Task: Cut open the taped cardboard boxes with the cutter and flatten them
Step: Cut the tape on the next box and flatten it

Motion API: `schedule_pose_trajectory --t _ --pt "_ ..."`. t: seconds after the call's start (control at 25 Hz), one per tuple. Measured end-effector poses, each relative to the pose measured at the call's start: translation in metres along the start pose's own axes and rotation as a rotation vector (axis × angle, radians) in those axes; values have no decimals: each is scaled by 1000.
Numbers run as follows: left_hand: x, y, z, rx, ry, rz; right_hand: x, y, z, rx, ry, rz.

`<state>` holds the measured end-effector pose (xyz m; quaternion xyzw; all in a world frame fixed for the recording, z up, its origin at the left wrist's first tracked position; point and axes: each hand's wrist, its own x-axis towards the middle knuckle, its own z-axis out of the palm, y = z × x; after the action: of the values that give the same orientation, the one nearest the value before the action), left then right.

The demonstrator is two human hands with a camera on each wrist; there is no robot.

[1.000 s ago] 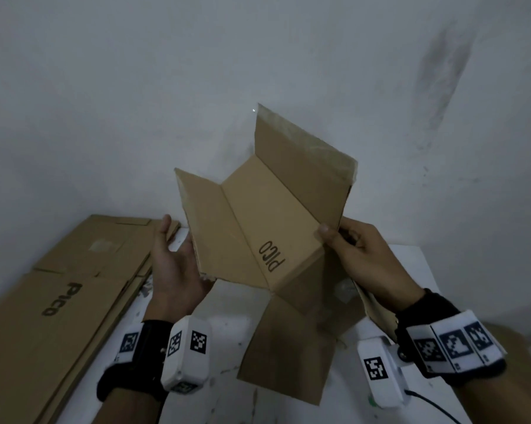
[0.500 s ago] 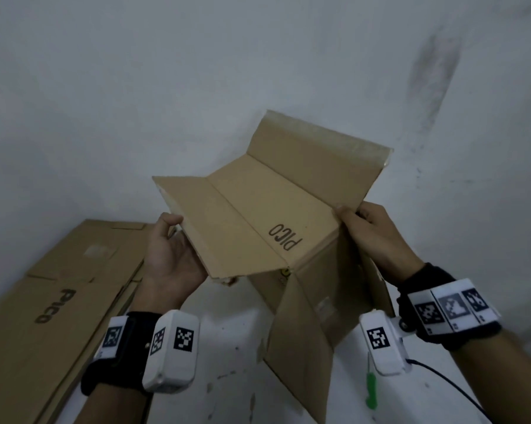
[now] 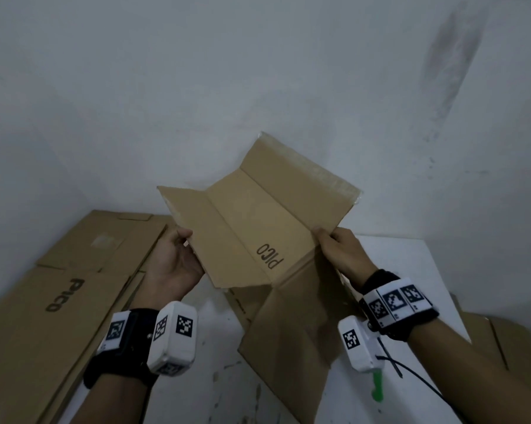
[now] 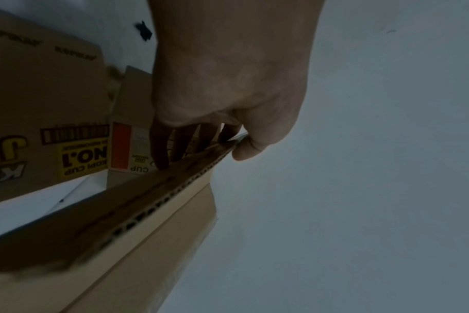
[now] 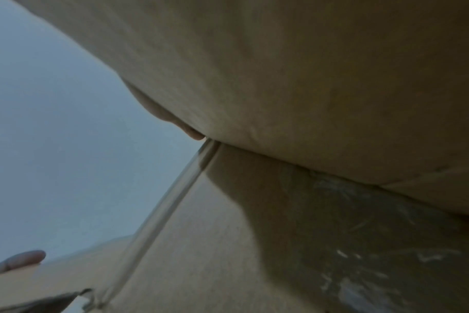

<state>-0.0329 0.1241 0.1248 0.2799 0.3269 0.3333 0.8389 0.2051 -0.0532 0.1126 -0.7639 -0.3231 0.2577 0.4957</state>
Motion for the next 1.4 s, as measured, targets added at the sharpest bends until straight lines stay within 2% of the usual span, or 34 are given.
schedule_pose_trajectory --t 0.24,0.32,0.48,0.56,0.76,1.0,1.28,1.4 --pt "23 -19 -18 122 111 -13 5 25 6 -150 80 65" --pt "32 -30 -21 167 141 -36 9 37 1 -201 86 131" --pt "53 -45 -23 250 204 -118 21 50 -16 -75 17 280" --pt "61 -50 -23 290 239 -144 23 51 -21 -44 -18 284" --pt "73 -59 -37 349 246 -176 26 54 -23 -233 -42 183" --pt "69 -39 -54 393 228 -98 28 53 -20 -4 -240 234" --pt "55 6 -17 688 200 74 16 45 -6 114 -324 279" --pt "55 21 -16 811 198 132 -4 46 8 102 -357 350"
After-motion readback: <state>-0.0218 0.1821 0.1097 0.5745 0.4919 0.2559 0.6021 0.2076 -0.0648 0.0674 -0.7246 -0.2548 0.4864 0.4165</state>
